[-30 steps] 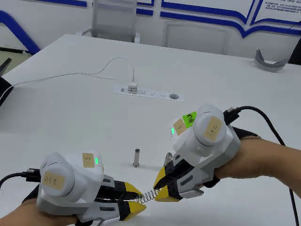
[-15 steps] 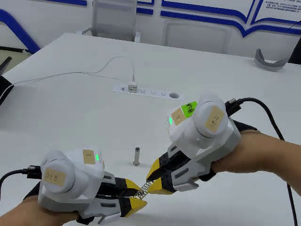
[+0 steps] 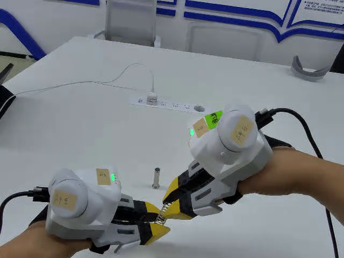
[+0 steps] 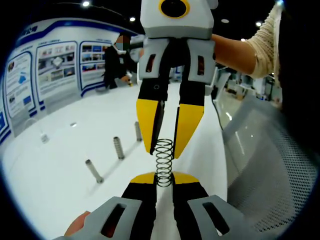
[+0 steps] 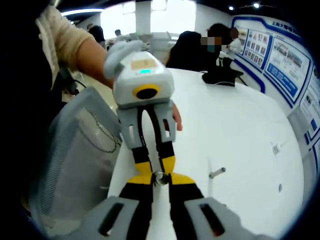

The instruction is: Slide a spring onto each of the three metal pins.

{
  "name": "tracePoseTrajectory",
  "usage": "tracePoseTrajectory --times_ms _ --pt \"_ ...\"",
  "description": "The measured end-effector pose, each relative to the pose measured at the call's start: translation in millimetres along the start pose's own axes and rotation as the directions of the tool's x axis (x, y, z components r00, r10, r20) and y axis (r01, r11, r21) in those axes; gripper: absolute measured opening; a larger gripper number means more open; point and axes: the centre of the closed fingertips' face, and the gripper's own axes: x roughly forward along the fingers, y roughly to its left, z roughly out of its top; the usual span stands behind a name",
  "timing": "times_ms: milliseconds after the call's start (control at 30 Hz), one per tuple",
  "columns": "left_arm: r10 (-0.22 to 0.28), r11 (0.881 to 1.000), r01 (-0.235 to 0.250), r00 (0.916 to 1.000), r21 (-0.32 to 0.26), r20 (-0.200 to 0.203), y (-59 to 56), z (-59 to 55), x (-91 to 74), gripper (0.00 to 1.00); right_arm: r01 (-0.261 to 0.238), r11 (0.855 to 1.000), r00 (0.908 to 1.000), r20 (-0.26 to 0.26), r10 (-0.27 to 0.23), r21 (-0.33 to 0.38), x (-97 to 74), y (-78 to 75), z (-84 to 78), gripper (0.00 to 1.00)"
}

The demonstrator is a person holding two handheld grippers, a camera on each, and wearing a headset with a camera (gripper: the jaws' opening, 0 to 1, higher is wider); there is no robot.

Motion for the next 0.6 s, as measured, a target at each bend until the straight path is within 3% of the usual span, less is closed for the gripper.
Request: tracePoseTrajectory --times_ms 600 --pt "0.007 1.000 -0.008 0.9999 0.017 0.015 0.9 7.7 1.8 0.11 -0.021 1.000 0.9994 -0.027 0.022 0.013 7.6 1.2 -5.7 0.12"
